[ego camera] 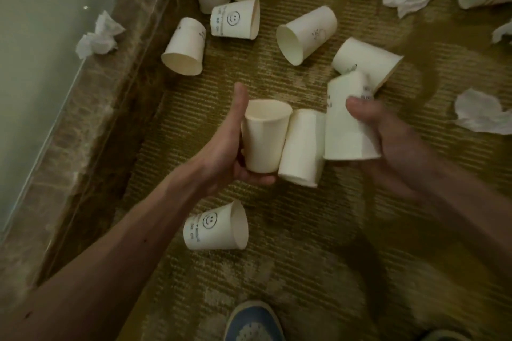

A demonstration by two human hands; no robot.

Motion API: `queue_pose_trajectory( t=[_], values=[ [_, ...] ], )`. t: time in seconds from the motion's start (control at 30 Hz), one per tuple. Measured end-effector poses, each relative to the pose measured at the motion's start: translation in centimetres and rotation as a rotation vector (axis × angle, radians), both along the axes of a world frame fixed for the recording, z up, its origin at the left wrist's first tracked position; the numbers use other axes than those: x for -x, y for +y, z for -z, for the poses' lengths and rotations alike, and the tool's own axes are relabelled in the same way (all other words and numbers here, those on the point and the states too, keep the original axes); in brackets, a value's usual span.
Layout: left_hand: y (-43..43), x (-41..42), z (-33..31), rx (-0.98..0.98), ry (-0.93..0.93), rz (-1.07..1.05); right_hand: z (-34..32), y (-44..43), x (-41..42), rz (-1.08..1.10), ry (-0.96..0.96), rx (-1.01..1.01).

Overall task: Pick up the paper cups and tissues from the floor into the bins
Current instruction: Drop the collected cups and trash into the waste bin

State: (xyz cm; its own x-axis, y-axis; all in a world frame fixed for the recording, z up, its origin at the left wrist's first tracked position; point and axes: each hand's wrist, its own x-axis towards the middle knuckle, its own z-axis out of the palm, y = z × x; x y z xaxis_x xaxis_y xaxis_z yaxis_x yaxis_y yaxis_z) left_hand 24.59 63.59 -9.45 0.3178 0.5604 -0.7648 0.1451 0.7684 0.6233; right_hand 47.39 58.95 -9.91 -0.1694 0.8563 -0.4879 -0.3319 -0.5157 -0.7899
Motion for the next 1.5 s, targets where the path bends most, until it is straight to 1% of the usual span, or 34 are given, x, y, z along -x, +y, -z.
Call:
queue_pose_trajectory(
  t=[0.1,0.17,0.23,0.33,0.43,0.5,0.57,0.67,0.8,0.87,1.0,1.07,1.13,1.23,1.3,1.43,1.5],
  values=[
    [-0.5,-1.1,-3.8,0.108,-0.093,0.048,-4.7,-0.2,-0.4,0.032,-0.045,0.051],
    [-1.1,-2.1,-8.0,0.151,-0.12,0.089,-9.5,-1.0,-1.1,0.087,-0.077,0.099],
    [-1.8,-3.0,-13.5,0.151,-0.125,0.145,-15.5,-2.4,-1.8,0.16,-0.102,0.14],
    [-2.8,-4.1,-24.3,0.101,-0.066,0.197,-26.4,-4.5,-2.1,0.208,-0.118,0.169],
    [-3.4,-4.7,-36.5,0.019,0.031,0.215,-38.8,-5.7,-1.5,0.188,-0.138,0.173],
    [-3.5,-4.6,-44.9,-0.025,0.052,0.219,-47.4,-5.8,-0.8,0.181,-0.177,0.158],
    [-3.3,-4.0,-53.5,-0.025,-0.004,0.182,-55.6,-5.5,-0.1,0.174,-0.2,0.117],
    [-3.0,-2.6,-65.3,0.013,-0.15,0.106,-66.6,-4.8,0.7,0.17,-0.239,0.042],
    [-3.3,-0.8,-78.1,0.03,-0.349,0.009,-78.1,-4.1,2.0,0.11,-0.238,-0.115],
    [-4.2,0.2,-83.6,-0.013,-0.396,-0.026,-83.0,-4.1,2.6,0.073,-0.226,-0.214],
    [-8.0,2.3,-91.5,-0.195,-0.467,0.007,-90.3,-5.1,3.4,-0.06,-0.187,-0.41],
    [-11.0,3.2,-94.5,-0.314,-0.45,-0.048,-93.3,-6.2,4.2,-0.161,-0.171,-0.502],
    [-14.3,4.0,-97.0,-0.443,-0.414,-0.189,-95.8,-7.3,5.3,-0.254,-0.133,-0.567],
    [-20.2,5.4,-100.0,-0.577,-0.31,-0.481,-98.4,-9.3,7.7,-0.419,-0.068,-0.616],
    [-24.9,6.3,-101.5,-0.64,-0.216,-0.641,-99.4,-11.2,9.8,-0.553,-0.031,-0.644],
    [-35.5,7.0,-103.1,-0.739,-0.002,-0.851,-99.8,-16.7,14.5,-0.809,0.02,-0.684],
    [-41.0,6.8,-103.3,-0.756,0.093,-0.99,-99.6,-20.1,16.8,-0.952,0.051,-0.711]
  ],
)
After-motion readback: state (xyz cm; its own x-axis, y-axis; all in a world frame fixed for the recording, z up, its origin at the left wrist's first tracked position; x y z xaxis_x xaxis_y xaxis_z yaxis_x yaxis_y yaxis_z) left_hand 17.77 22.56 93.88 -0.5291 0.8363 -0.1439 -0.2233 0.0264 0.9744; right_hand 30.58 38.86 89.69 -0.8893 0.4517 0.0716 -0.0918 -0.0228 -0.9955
